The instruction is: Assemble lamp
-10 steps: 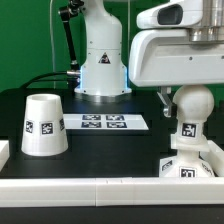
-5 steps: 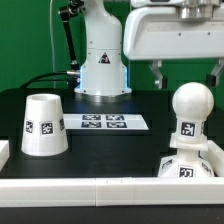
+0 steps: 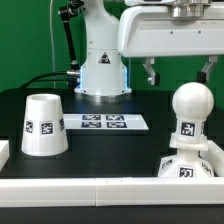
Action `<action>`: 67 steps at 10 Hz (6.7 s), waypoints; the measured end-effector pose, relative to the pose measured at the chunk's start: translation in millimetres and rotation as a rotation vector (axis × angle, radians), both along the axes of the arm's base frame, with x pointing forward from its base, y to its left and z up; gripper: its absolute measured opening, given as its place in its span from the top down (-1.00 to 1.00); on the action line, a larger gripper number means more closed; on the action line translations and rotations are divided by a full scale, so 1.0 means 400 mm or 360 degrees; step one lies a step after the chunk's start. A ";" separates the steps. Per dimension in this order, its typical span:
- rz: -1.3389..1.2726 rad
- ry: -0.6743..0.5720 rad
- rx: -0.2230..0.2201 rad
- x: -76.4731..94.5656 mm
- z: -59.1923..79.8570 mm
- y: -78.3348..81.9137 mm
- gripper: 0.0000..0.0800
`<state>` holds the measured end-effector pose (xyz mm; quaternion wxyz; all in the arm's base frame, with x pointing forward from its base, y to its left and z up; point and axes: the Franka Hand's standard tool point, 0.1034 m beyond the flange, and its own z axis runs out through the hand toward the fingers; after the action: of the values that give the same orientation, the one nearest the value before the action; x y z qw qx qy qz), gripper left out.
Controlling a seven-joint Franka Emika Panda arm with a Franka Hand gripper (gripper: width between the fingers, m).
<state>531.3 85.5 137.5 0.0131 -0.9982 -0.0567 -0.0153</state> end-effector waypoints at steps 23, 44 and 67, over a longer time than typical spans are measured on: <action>0.0113 0.0053 -0.0092 -0.200 -0.095 -0.475 -0.75; -0.0107 0.0124 0.0102 -0.092 -0.065 -0.342 0.89; -0.0647 0.0185 0.0276 0.182 0.240 0.024 0.89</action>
Offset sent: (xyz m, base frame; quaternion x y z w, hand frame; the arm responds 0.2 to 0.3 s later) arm -0.0371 -0.0590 -0.0105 -0.0141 0.0151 -0.0089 0.9997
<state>603.9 95.1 233.6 0.0987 -0.9834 0.1481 0.0352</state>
